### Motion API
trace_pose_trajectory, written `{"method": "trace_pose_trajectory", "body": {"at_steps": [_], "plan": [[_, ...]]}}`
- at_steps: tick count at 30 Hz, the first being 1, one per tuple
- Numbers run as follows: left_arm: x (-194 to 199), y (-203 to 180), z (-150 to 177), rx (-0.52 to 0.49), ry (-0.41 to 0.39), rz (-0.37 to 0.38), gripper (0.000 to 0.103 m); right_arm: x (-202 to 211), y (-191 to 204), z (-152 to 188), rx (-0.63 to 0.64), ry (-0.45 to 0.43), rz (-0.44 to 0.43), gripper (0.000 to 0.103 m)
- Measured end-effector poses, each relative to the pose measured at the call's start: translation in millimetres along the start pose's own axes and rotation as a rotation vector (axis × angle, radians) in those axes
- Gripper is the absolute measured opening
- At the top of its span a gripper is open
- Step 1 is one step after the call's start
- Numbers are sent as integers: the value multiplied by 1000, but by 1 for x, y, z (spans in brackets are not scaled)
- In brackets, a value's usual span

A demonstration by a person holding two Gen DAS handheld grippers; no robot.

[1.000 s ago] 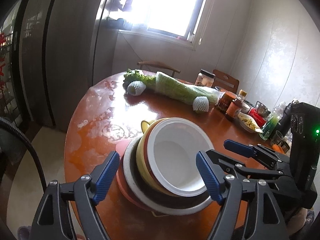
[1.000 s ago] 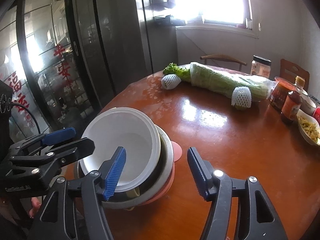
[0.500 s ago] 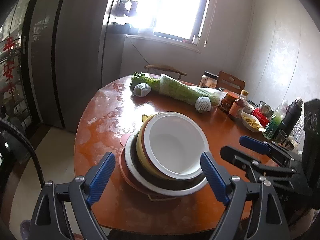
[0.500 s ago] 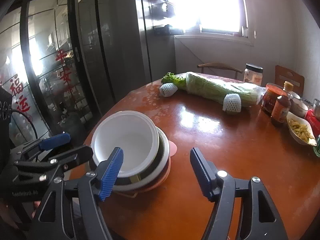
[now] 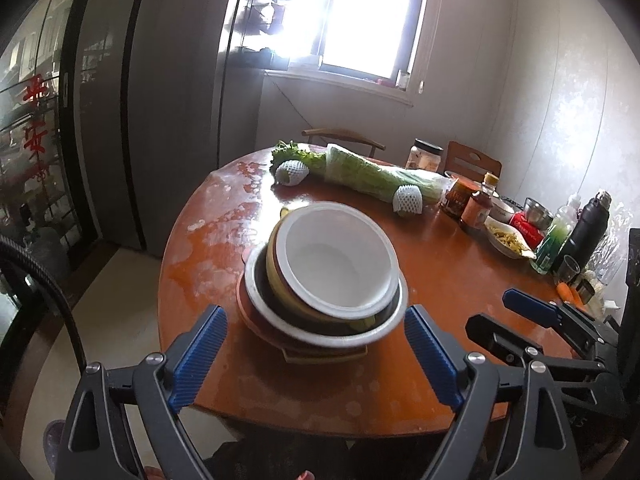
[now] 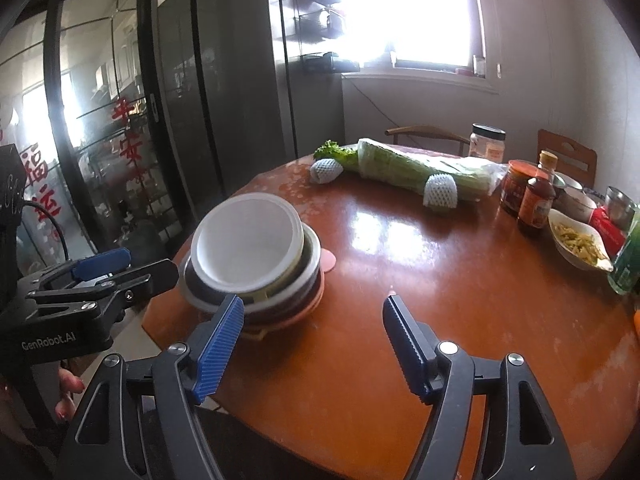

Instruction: Organize plates and bowls

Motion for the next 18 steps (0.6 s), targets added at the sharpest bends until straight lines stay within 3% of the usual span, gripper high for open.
{"method": "trace_pose_trajectory", "body": {"at_steps": [18], "plan": [[-2, -5, 28, -19, 32, -39, 91, 13, -1, 29, 11, 7, 55, 77]]}}
Point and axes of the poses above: each gripper's, at about its wrist camera, not at the fingertips, and x roughly against the way its jaws point, y to its left, z to its underside, the point moved 4 cm from there along -x, roughly the way its jaws point, and after that the axes turned 6 degrees about y, right-handed, at the moved point
